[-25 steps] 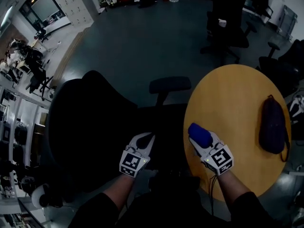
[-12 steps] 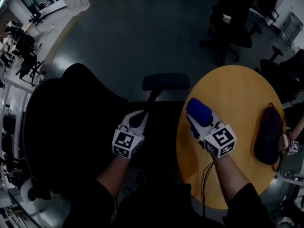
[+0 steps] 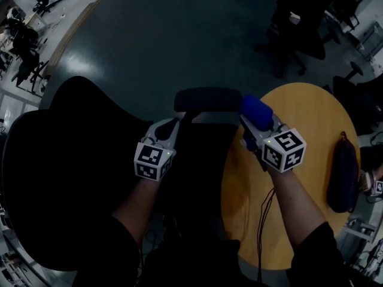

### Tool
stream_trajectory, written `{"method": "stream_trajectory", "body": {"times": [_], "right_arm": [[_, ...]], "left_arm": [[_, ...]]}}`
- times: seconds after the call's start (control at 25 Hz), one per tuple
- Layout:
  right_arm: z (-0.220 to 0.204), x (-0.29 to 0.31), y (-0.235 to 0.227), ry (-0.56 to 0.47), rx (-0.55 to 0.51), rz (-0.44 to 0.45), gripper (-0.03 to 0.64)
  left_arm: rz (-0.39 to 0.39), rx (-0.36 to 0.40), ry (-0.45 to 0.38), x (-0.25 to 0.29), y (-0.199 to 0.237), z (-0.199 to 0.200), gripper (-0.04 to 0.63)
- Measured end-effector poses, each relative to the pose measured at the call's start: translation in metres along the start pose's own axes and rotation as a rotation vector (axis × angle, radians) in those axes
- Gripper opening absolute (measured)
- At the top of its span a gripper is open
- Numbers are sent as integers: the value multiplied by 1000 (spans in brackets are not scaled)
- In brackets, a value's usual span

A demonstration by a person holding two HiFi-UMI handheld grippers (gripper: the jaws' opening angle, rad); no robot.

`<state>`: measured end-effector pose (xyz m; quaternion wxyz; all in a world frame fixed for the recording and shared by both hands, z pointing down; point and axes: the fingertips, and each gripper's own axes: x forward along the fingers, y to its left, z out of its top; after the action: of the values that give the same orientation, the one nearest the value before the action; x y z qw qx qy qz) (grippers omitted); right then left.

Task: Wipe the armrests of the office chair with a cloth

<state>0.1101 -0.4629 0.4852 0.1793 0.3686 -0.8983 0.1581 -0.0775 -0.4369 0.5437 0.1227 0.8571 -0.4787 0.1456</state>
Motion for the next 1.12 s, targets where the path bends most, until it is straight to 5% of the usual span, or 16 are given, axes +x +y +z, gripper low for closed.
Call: {"method": "stream_trajectory", "body": {"times": [0.68,1.12], "right_arm": [[0,103,-80,149,-118,-46,107],[-6,142,-61,234,-225,7,107]], "left_arm": [[8,-8,63,42,34,-32,14],[10,-7,61,43,37,-34,15]]}}
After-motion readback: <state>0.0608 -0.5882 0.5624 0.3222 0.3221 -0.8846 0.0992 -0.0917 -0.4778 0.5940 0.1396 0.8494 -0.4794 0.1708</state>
